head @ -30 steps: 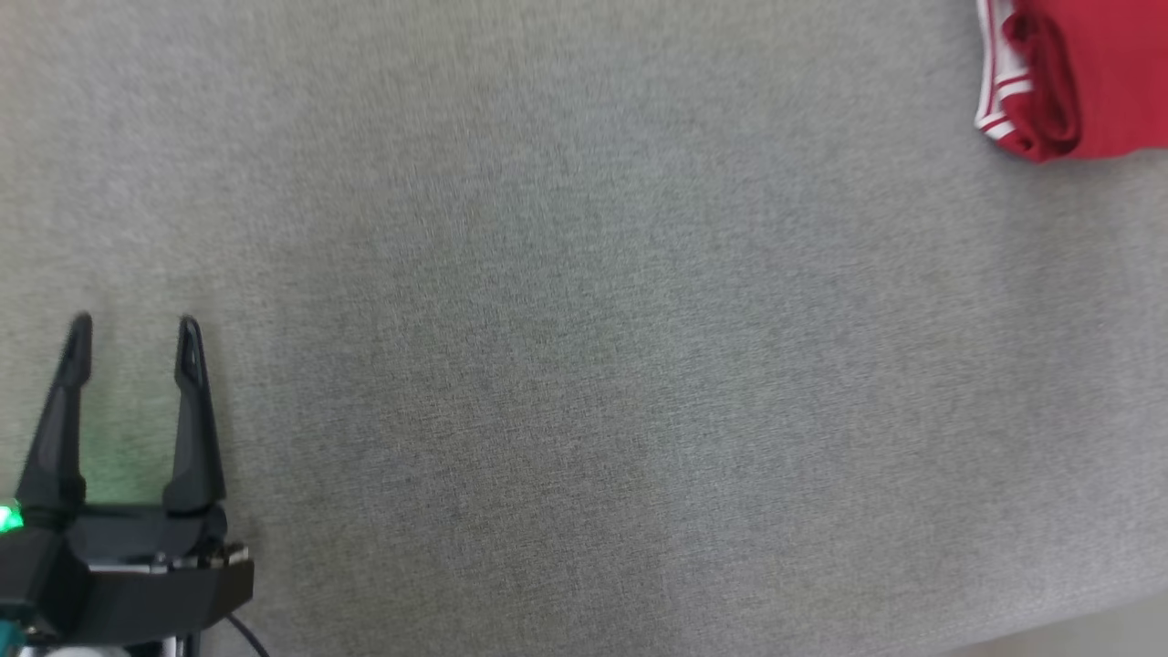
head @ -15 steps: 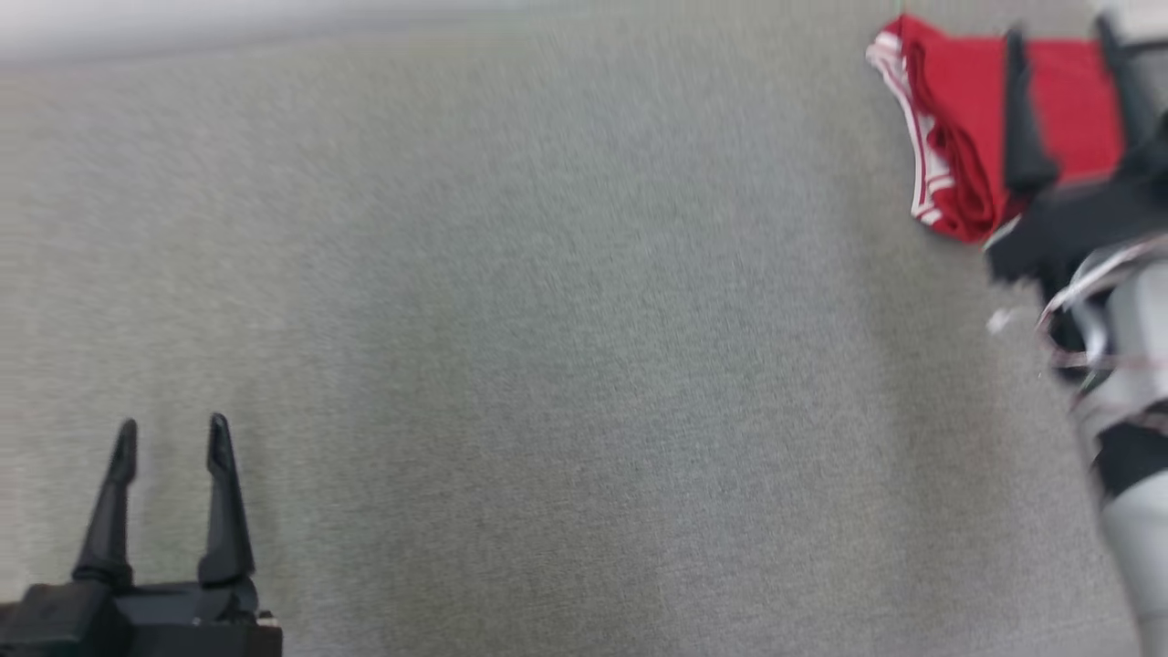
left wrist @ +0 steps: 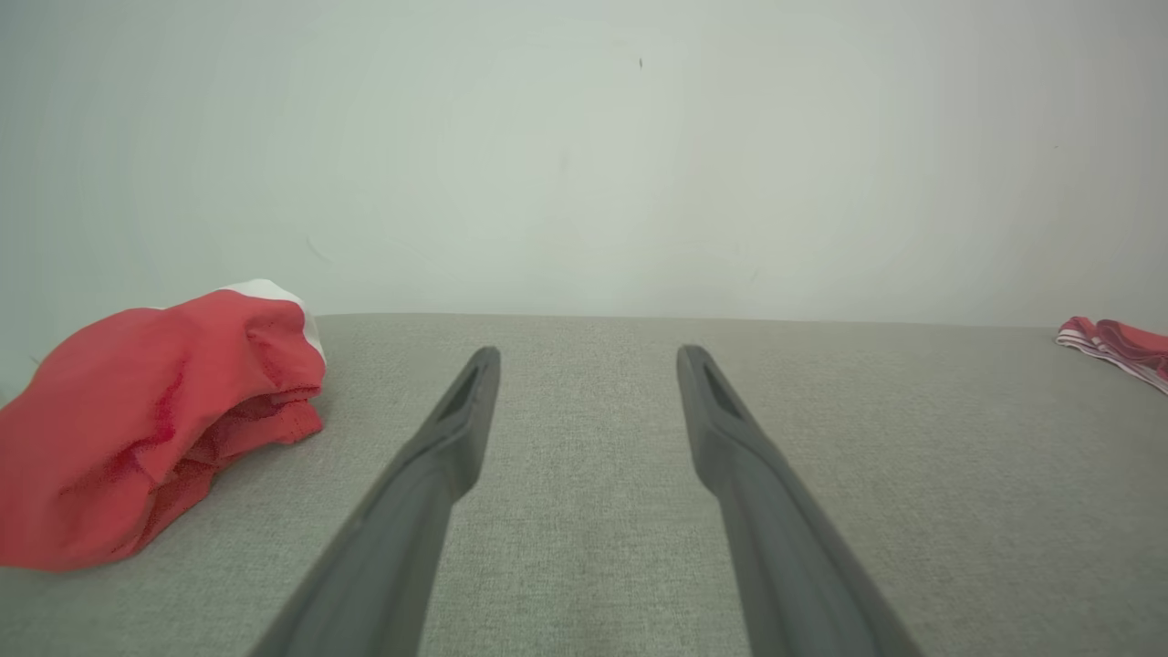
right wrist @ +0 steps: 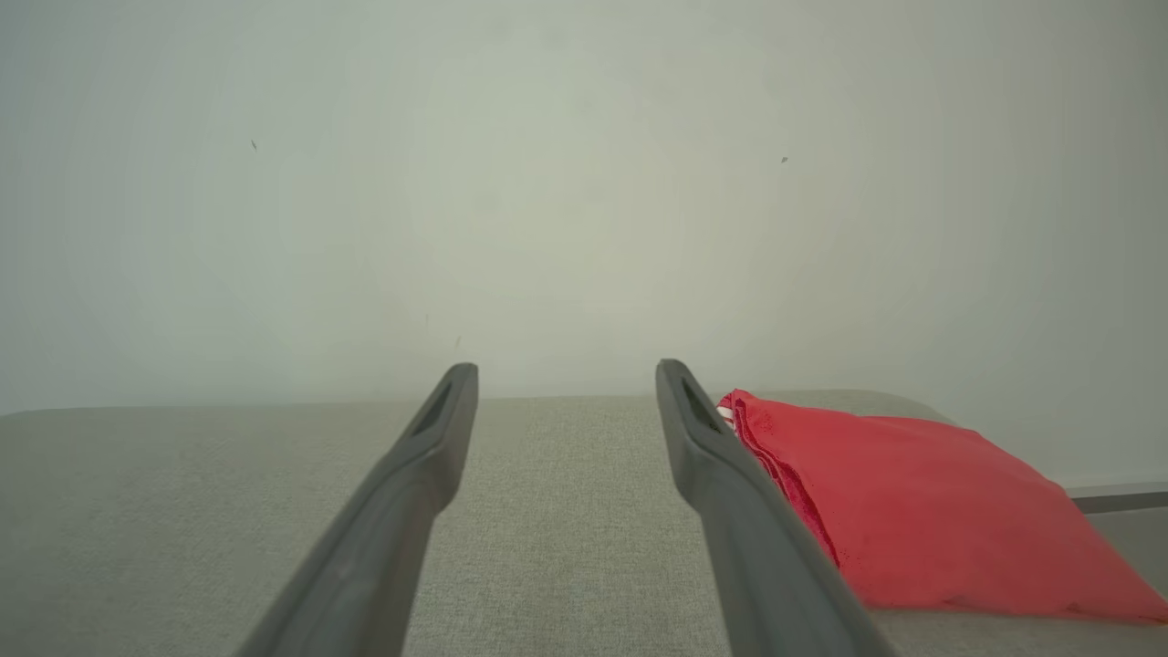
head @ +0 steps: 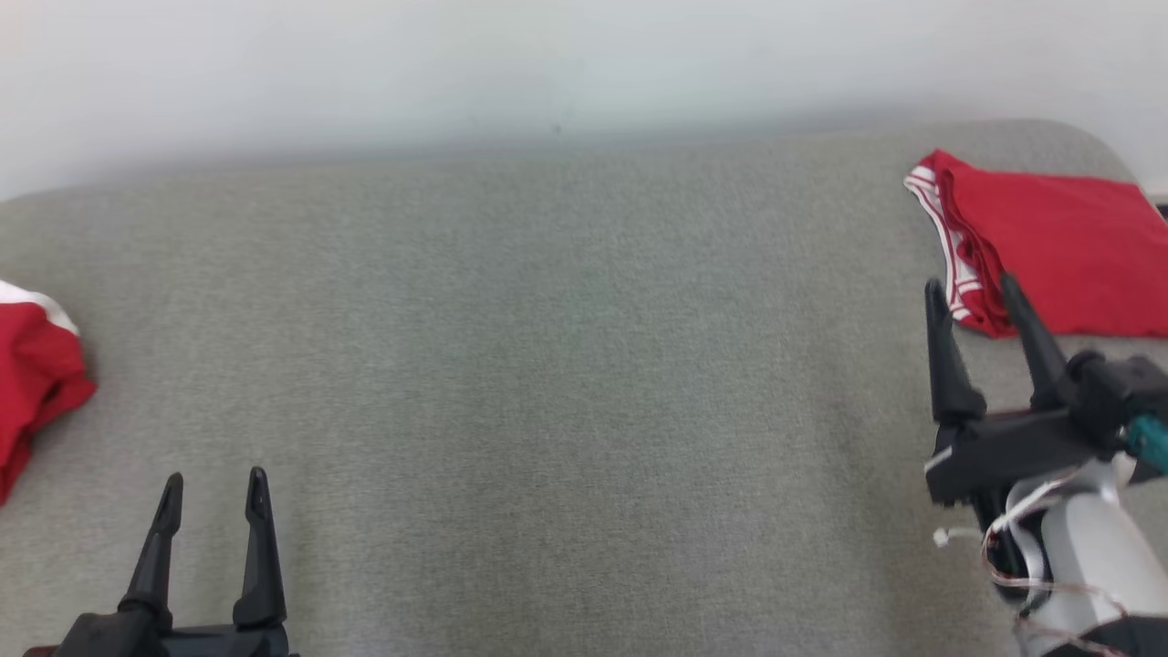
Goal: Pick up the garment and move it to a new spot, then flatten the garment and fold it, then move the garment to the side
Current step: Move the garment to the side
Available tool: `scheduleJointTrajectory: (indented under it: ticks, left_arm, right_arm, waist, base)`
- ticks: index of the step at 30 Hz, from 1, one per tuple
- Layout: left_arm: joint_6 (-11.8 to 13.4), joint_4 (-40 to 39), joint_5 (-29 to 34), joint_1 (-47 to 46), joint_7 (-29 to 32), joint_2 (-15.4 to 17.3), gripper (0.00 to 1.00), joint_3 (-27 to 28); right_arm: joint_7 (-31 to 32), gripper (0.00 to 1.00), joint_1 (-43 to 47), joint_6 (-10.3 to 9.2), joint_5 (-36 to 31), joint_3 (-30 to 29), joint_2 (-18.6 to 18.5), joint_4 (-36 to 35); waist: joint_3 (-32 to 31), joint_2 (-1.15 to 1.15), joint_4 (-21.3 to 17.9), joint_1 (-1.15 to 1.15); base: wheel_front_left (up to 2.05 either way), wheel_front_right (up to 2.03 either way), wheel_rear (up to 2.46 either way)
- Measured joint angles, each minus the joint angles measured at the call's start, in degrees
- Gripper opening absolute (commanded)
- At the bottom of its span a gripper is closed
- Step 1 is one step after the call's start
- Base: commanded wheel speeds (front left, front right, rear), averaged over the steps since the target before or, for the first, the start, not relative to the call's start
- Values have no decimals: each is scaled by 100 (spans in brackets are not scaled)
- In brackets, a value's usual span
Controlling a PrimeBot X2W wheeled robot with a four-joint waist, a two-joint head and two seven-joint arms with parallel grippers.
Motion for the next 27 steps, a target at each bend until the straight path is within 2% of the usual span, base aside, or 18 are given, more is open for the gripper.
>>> scheduleJointTrajectory:
  ticks: [12, 27]
  left_arm:
    - [-66, 179, 88, 216, 0, -100, 100, 2]
    - [-115, 444, 103, 386, 0, -169, 100, 3]
  right_arm:
    - [330, 100, 1582, 0, -21, -248, 408, -1091]
    - [397, 100, 2517, 0, -44, -467, 804, -1496]
  waist:
    - [-479, 1, 377, 1]
    - [-758, 1, 446, 2]
  base:
    - [0, 0, 0]
    - [0, 0, 0]
